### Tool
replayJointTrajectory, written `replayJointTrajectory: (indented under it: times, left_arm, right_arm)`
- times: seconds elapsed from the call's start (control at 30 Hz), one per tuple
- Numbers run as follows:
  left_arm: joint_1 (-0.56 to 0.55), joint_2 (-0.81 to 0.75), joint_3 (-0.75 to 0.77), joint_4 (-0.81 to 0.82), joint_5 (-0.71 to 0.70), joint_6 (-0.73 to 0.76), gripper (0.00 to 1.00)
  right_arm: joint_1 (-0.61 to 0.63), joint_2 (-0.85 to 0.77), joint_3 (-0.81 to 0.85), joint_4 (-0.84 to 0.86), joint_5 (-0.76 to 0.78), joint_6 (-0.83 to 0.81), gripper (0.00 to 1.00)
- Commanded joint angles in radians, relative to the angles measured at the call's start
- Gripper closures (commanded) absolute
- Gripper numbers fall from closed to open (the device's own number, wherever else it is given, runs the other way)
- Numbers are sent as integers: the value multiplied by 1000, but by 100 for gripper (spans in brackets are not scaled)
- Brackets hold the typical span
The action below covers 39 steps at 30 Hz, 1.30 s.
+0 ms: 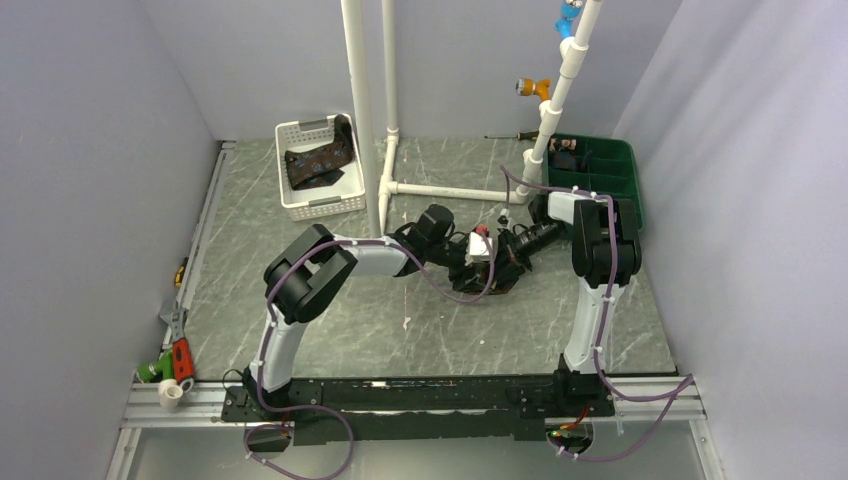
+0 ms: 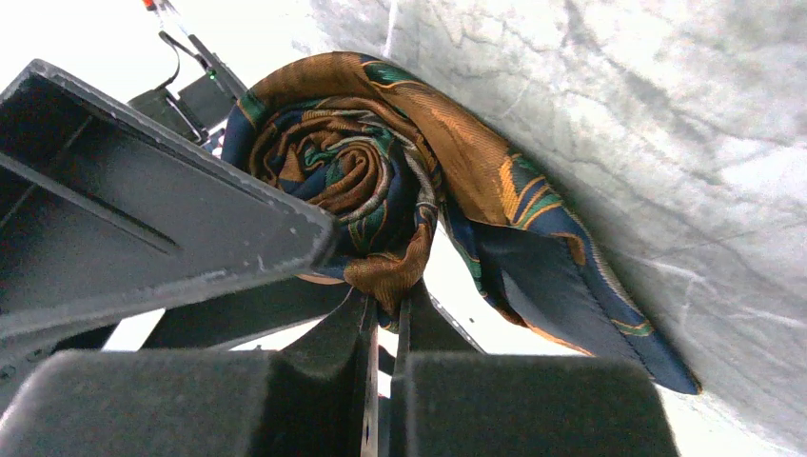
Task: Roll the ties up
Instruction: Roll the tie at the center of the board.
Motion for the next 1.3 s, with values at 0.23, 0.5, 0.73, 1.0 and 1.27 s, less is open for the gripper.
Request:
replayJointTrajectory:
  times: [0.23, 0.5, 0.73, 1.0, 1.27]
  left_arm:
    - [-24, 54, 16, -79, -57, 49, 32]
    - [-25, 28, -37, 0, -53, -5, 39]
    - [-26, 56, 23, -87, -86, -44, 86]
    - [-25, 40, -49, -123, -95, -28, 92]
    - [-25, 47, -28, -137, -91, -35, 91]
  right_arm:
    - [-21, 81, 53, 103, 256, -49, 100]
    - [-22, 97, 40, 132, 343, -14, 100]
    - [-23, 23, 36, 132, 206, -54, 91]
    - [-26, -81, -19, 180, 11, -41, 55]
    - [-27, -60, -40, 259, -72, 19, 66]
